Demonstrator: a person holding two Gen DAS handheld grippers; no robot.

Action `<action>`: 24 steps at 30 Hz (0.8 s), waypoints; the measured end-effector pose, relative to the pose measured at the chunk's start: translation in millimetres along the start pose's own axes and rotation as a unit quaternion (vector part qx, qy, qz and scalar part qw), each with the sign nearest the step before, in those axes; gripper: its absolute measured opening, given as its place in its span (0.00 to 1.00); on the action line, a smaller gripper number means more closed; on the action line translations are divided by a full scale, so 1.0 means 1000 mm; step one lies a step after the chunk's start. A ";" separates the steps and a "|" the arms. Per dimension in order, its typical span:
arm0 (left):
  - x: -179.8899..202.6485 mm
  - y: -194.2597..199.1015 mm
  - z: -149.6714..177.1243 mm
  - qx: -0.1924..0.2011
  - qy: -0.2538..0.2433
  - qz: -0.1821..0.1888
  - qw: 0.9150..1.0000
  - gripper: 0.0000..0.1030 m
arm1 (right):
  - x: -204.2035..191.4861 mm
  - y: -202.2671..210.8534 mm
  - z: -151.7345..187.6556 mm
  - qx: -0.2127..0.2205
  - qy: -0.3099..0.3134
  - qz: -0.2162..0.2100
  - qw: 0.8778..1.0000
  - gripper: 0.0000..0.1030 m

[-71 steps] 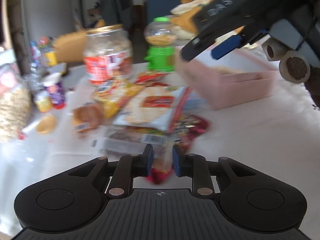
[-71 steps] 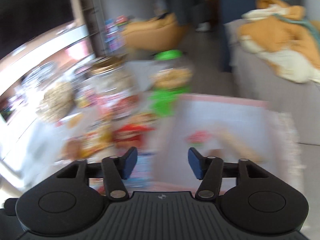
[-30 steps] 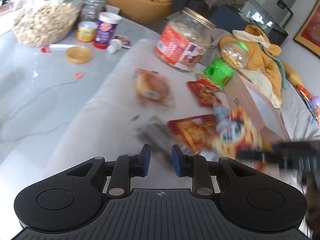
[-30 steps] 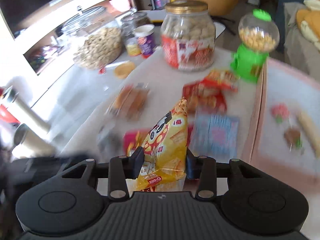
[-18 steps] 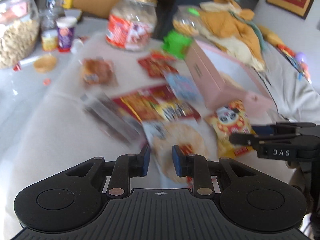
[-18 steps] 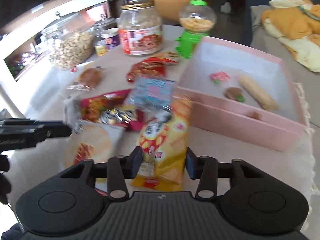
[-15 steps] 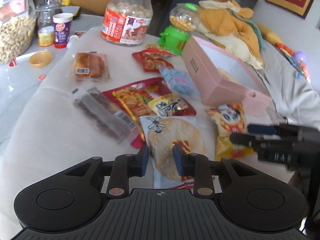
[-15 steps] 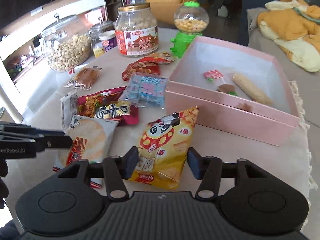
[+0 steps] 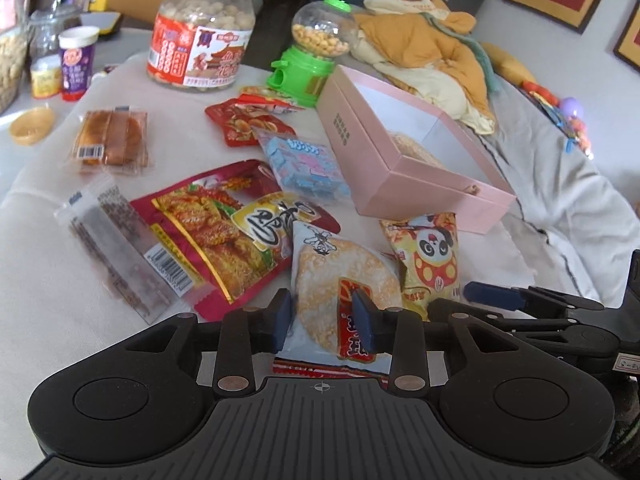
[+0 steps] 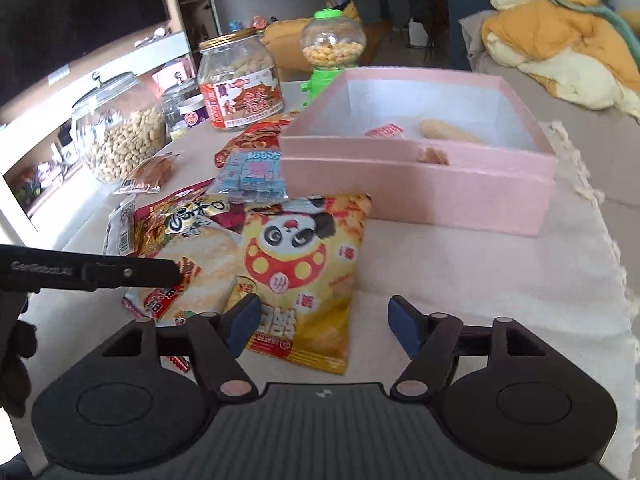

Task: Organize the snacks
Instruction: 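Grasp the round rice cracker bag with the left gripper while the right gripper holds the panda bag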

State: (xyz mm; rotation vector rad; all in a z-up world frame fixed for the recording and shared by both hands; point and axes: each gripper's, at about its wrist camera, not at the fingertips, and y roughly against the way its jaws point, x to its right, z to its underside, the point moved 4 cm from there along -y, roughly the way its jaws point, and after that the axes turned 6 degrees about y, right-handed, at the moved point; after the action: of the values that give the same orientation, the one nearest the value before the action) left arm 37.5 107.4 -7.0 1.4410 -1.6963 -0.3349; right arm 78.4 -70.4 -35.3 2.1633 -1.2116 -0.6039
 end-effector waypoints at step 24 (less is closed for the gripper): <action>0.016 0.009 0.000 0.009 -0.072 -0.053 0.996 0.30 | -0.023 -0.012 -0.009 0.014 0.049 0.059 0.997 0.72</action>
State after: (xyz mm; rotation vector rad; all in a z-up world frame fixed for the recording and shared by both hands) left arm 32.2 95.8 6.2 1.5556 -1.7433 -0.4927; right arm 80.2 -42.9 -34.1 2.1017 -1.2903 -0.4290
